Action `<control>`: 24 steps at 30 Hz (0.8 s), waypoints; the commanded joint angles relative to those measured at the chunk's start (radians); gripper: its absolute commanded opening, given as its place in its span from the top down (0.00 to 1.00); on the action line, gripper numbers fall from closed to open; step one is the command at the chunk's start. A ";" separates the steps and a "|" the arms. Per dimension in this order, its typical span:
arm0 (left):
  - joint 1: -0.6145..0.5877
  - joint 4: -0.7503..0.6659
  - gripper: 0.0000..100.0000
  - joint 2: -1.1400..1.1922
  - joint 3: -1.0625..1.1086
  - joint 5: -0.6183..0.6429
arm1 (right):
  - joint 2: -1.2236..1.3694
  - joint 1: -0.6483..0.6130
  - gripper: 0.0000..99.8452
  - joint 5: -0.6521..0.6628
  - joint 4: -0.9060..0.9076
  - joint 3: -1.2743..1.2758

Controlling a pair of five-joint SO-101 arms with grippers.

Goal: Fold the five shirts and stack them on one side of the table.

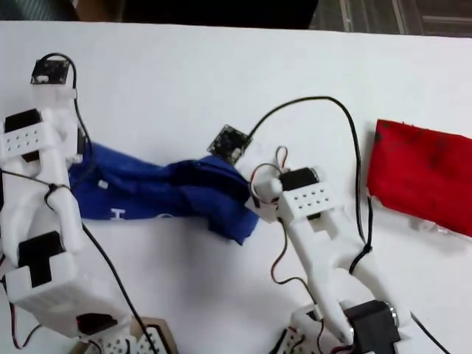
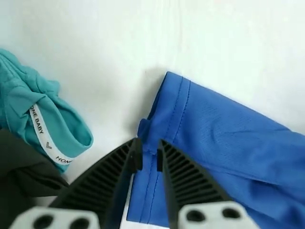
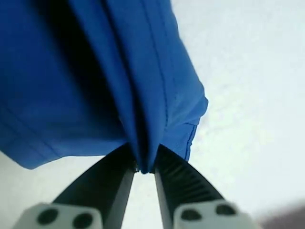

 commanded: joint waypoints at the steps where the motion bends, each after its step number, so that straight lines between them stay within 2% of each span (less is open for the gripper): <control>1: 0.011 -0.028 0.92 0.026 -0.031 -0.005 | 0.002 0.044 0.98 0.006 -0.007 -0.046; 7: 0.012 -0.025 0.92 0.100 -0.022 -0.009 | 0.002 0.090 0.98 0.009 -0.005 -0.046; 24: 0.025 0.017 0.91 0.129 -0.002 -0.008 | 0.002 0.091 0.98 0.005 -0.004 -0.046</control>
